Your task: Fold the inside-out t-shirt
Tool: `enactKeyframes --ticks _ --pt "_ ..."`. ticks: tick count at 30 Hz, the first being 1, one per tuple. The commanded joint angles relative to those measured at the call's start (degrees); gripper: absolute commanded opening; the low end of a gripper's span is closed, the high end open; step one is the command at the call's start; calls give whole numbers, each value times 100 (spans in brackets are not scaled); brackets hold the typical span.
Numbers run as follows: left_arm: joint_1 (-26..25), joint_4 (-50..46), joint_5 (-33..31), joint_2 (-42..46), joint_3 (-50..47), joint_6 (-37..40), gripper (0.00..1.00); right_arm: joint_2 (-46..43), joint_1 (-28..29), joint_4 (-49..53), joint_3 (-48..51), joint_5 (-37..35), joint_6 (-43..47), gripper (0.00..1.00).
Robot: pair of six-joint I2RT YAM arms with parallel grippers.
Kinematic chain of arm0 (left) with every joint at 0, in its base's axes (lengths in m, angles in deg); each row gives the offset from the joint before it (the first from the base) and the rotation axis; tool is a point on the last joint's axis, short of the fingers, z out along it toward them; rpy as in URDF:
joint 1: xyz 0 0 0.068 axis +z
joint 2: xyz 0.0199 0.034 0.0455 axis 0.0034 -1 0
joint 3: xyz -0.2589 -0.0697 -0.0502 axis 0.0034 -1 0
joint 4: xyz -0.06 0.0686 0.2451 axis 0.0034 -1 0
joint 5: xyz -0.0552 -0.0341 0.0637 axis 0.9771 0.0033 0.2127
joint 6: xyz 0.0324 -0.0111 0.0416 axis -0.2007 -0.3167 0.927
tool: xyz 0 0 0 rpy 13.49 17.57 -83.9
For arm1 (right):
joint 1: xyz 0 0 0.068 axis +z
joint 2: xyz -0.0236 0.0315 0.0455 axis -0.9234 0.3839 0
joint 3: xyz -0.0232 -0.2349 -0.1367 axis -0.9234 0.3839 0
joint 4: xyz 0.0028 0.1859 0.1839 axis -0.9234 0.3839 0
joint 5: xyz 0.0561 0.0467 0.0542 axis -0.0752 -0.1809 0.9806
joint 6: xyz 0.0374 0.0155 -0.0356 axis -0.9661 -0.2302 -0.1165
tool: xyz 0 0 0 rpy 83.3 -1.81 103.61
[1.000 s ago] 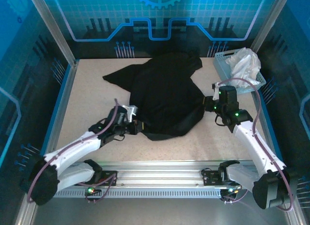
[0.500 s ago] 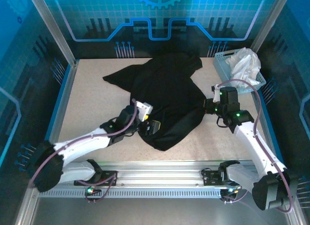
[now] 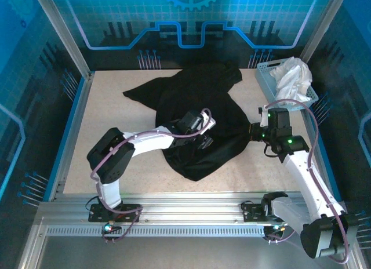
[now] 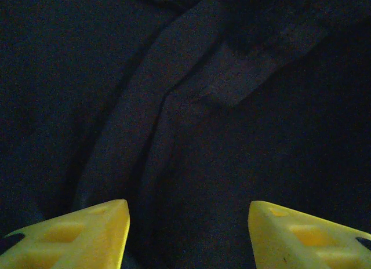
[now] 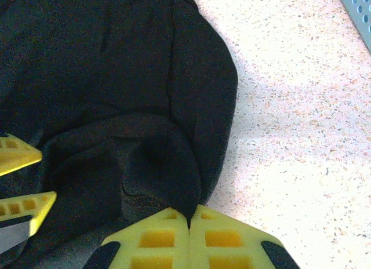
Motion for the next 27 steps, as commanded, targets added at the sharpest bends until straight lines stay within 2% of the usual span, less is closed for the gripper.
enactKeyframes --ticks 1,5,8,12,15,23,27 --pt "29 -443 -134 -367 422 379 57 -18 -103 19 94 68 -13 0" --pt "80 -695 -258 -817 813 433 52 26 -105 -35 87 155 -22 0" --pt "127 -711 -140 -947 889 424 42 9 -102 -39 85 116 -3 0" --pt "282 -758 -71 -989 1014 313 21 -9 -123 -86 66 149 -17 0" --pt "430 -798 226 -754 1001 151 1 -26 -123 -79 50 153 -23 0" --pt "751 186 1453 1004 -122 -815 0 -52 -125 -264 133 150 -50 0" --pt "817 294 1618 1469 -409 -1103 0 175 -128 -391 137 -101 -98 0"
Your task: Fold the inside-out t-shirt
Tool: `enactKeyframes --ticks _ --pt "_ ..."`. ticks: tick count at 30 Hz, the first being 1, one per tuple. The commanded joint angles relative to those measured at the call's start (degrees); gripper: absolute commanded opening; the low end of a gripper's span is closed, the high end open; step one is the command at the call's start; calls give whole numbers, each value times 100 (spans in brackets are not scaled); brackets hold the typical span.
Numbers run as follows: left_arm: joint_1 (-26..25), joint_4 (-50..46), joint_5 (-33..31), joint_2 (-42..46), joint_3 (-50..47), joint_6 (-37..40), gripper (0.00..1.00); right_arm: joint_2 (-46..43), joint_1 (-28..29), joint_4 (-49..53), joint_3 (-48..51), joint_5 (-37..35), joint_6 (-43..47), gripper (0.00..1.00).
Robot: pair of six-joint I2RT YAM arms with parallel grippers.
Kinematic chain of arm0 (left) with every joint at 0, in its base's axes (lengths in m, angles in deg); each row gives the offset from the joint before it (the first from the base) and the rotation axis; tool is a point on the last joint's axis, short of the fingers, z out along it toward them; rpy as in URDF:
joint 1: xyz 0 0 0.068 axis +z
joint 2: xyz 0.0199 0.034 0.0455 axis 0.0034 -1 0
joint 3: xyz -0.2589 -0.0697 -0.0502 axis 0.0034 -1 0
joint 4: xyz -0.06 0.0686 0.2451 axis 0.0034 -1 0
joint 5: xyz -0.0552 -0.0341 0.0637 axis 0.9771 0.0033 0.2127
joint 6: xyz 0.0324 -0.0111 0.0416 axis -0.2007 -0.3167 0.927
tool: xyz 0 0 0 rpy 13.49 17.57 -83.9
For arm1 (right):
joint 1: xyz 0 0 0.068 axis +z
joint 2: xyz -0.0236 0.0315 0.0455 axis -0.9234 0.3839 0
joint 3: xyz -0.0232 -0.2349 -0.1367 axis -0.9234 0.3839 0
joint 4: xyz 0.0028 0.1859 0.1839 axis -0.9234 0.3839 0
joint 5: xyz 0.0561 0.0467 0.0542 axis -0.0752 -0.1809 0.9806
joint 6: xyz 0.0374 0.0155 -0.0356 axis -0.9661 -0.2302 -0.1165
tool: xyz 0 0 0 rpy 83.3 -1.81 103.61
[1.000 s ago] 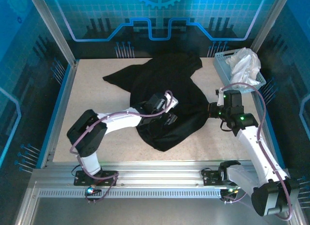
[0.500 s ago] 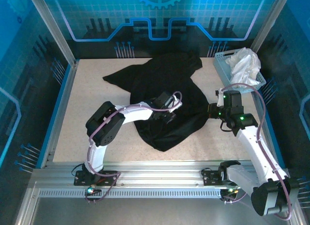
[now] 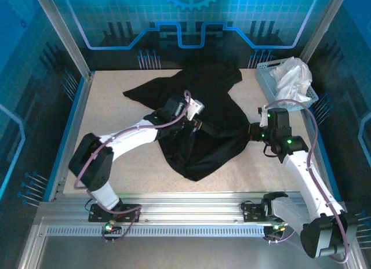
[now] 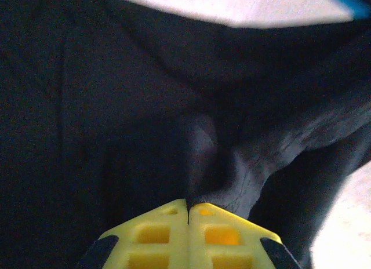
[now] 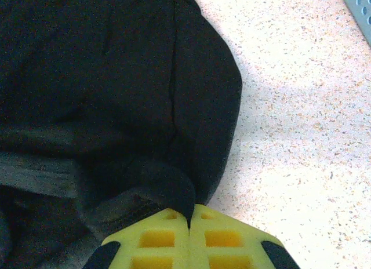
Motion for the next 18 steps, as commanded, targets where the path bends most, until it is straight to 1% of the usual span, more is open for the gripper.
enactKeyframes --ticks 1,2,4,6,7,8,9,10,12,13,14,15,17,18 --pt "31 339 487 305 -304 -499 0 229 -127 -250 49 -288 -101 0" --pt "31 405 498 391 -373 -588 0 356 -147 -283 24 -418 -123 1" --pt "42 557 587 568 -520 -799 0 699 -355 -243 -104 -639 -202 10" --pt "43 651 709 666 -600 -1035 0 970 -720 -253 -230 -400 -348 28" --pt "44 669 733 686 -607 -1144 0 975 -803 -352 -202 -233 -367 35" --pt "63 671 751 694 -606 -1258 0 888 -754 -494 -142 -113 -310 42" --pt "102 688 776 695 -610 -1395 0 703 -581 -704 -19 1 -146 49" --pt "152 698 814 699 -608 -1541 0 518 -316 -858 95 2 35 53" --pt "286 855 979 743 -650 -1884 0 109 544 -1119 323 -296 547 58" --pt "338 959 1092 769 -678 -2034 0 -60 959 -1239 442 -395 760 60" --pt "375 1039 1172 791 -691 -2138 0 -179 1286 -1372 588 -317 907 60" --pt "398 1074 1223 816 -676 -2216 0 -253 1587 -1581 758 -57 1025 61" --pt "415 964 1224 857 -590 -2262 0 -202 2151 -2020 1041 260 1103 61" --pt "416 840 1185 883 -527 -2281 0 -70 2459 -2297 1172 229 1116 59"
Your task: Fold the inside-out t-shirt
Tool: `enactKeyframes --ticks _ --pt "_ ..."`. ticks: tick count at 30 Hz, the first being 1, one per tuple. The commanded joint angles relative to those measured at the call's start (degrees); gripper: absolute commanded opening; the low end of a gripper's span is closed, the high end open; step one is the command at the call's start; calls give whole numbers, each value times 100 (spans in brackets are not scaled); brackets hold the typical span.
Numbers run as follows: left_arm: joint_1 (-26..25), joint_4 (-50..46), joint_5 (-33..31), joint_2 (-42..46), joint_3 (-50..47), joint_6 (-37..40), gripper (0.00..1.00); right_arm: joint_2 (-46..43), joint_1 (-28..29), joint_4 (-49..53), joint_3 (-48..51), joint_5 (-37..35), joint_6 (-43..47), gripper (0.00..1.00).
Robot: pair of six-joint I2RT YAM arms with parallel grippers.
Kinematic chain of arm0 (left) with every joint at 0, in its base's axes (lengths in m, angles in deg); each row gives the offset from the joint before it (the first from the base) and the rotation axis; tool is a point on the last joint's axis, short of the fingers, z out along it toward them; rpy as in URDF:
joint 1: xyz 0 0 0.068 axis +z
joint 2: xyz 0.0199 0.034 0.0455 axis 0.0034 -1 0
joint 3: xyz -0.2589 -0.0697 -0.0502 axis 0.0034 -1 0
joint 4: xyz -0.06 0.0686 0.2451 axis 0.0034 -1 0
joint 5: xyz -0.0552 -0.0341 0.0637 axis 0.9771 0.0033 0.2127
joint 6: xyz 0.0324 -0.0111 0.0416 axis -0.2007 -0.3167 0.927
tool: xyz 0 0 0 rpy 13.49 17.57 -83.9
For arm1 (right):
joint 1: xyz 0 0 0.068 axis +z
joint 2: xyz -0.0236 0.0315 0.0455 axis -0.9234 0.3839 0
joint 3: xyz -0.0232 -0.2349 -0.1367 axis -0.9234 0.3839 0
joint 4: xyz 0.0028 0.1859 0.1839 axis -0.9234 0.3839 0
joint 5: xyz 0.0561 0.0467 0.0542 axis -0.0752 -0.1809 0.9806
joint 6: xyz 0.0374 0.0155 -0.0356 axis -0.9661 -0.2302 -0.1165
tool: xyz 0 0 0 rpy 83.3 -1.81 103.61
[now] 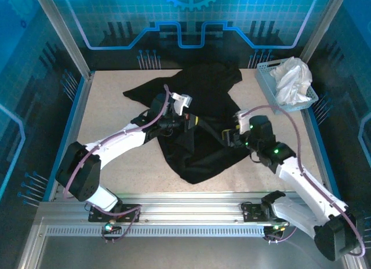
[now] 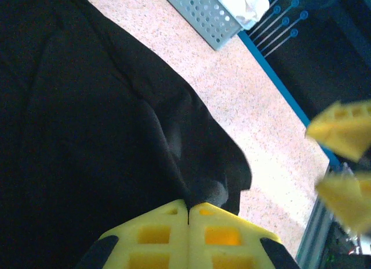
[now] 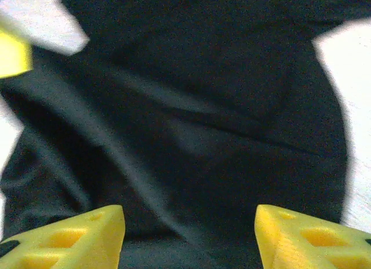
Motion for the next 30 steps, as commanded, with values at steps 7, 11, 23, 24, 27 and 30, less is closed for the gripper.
enactKeyframes --ticks 7,11,23,24,27,30 --pt "58 -452 148 751 259 -470 0 1905 1559 -3154 704 -689 985 40" --pt "74 -601 344 1066 376 -643 0 2952 1551 -3834 457 -1076 1498 37" --pt "66 -921 638 1511 557 -753 0 4471 1450 -3965 -526 -2063 1893 30" --pt "59 -865 645 1525 547 -820 0 4555 1515 -3894 -652 -2226 2023 30" --pt "-137 -706 697 1528 627 -884 0 4774 1606 -3515 -1056 -2721 2231 30" --pt "-464 -639 712 1618 747 -754 0 4752 1418 -3057 -1369 -2595 2054 31"
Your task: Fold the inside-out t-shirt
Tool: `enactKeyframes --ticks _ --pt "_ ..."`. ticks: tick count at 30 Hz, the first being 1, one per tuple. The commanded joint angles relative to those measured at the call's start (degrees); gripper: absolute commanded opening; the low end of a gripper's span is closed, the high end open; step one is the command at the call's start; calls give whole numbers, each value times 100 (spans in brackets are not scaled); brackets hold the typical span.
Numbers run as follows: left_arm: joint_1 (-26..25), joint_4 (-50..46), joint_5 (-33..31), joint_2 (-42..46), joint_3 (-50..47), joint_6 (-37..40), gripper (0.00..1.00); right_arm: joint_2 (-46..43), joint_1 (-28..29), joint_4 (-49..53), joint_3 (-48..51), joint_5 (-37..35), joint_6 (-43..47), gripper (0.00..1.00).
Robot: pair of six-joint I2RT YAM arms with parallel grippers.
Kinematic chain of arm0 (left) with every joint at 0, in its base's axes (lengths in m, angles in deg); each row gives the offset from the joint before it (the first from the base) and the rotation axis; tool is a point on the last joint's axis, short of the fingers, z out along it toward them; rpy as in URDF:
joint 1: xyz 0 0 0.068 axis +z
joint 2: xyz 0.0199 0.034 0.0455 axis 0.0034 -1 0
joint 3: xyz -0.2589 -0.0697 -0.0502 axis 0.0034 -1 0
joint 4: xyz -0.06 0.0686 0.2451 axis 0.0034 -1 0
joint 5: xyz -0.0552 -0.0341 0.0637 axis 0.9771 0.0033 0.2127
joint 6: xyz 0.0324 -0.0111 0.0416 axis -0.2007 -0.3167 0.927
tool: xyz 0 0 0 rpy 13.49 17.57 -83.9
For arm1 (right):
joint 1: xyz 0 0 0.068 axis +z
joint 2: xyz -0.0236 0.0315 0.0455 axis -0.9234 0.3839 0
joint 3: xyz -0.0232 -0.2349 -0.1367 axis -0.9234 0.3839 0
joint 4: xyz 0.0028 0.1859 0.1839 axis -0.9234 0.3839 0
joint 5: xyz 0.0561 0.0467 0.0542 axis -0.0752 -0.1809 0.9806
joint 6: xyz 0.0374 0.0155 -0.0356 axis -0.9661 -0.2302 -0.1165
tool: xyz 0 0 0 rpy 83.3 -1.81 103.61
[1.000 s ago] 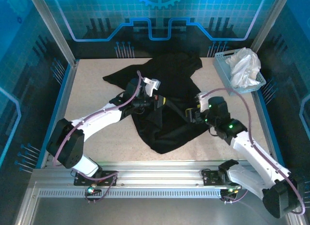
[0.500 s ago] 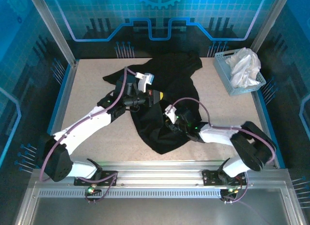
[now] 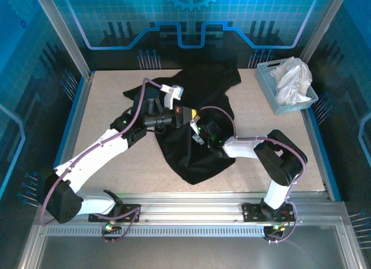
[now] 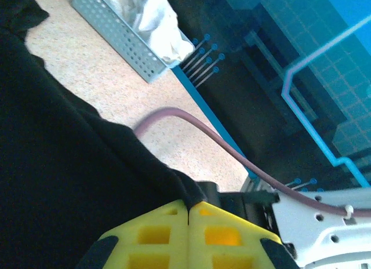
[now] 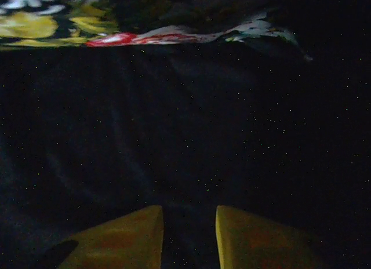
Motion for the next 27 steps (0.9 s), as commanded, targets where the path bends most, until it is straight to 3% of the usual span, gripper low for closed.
enactKeyframes --ticks 1,8,20,27 --pt "-337 252 264 308 280 -14 0 50 -161 629 -420 -217 -18 31" --pt "-605 508 551 299 799 -131 0 361 -278 1905 -1361 22 -136 33" --pt "-619 597 744 197 1631 -313 0 1092 -378 3564 -2711 6 -747 42" --pt "-618 585 774 382 1781 -273 0 1228 -598 4213 -3251 244 -299 53"
